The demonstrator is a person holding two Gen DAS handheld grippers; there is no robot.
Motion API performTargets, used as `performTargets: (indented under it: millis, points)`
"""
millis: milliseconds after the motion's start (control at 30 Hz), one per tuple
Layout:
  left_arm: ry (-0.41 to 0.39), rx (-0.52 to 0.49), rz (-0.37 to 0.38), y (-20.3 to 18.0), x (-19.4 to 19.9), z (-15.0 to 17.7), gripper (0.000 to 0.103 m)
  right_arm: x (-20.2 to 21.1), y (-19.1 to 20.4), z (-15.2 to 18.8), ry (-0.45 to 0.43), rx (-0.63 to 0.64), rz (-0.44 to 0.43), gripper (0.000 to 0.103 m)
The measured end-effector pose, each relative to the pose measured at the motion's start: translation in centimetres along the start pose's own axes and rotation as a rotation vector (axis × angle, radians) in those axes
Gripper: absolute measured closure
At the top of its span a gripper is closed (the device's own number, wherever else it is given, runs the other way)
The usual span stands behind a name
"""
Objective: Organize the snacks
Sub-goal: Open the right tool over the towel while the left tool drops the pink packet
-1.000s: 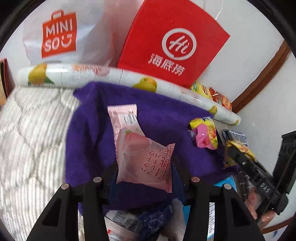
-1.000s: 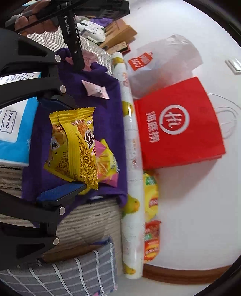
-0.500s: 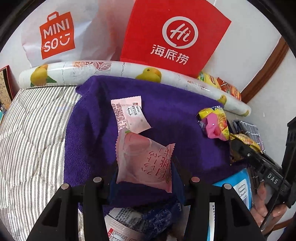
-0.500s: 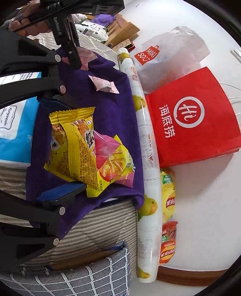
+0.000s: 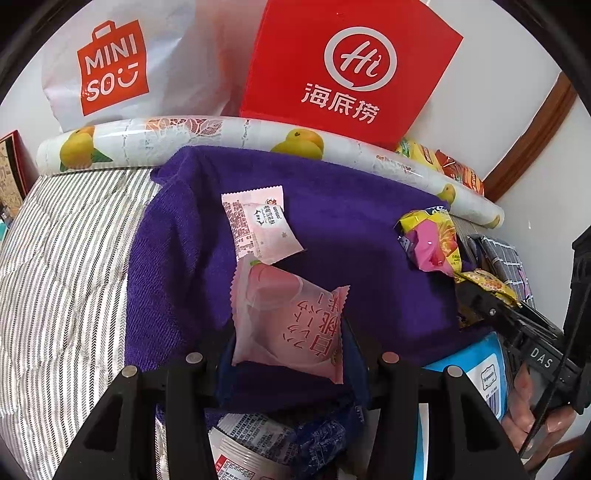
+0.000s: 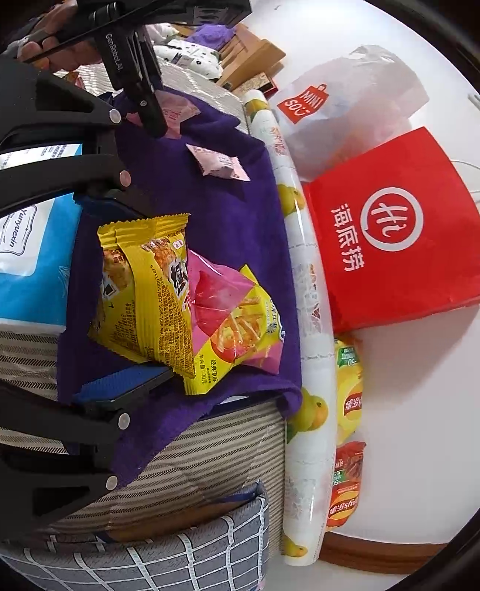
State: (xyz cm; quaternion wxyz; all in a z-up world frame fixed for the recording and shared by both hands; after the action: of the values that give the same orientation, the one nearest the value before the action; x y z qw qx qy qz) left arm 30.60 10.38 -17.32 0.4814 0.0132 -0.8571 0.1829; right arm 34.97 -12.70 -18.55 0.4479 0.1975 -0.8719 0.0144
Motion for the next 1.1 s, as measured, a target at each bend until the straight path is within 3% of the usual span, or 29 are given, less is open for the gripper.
performTargets:
  millis: [367,433,500,600,1100]
  points:
    - [0.005,-0.006,0.001,-0.1,0.0,0.0,0.055,-0.5,0.1,0.2,0.044,-0.008,-0.002,0.034]
    - [0.006,-0.005,0.002,-0.1,-0.1,0.0,0.055,-0.5,0.1,0.2,0.047,-0.011,-0.003,0.032]
    - [0.007,-0.005,0.003,-0.1,-0.1,0.1,0.054,-0.5,0.0,0.2,0.052,-0.023,-0.007,0.023]
    - [0.008,-0.003,0.007,-0.1,-0.1,0.1,0.053,-0.3,-0.3,0.1,0.044,-0.049,-0.027,0.021]
    - [0.020,0.004,0.016,-0.3,0.0,0.1,0.030,0.6,-0.3,-0.2,-0.001,-0.078,-0.058,0.020]
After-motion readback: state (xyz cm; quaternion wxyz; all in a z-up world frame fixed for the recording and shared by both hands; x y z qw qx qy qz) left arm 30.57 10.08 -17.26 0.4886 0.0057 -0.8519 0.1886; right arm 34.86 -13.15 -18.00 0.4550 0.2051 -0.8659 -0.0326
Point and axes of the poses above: each gripper's, at about its wrist camera, not at the fingertips, and x roughly against the way its jaws point, y to its left, z to its underside, the point moved 2 cm from there along -x, roughly the way its jaws point, and after that the axes turned 4 degrees about x, right-handed, at the moved point
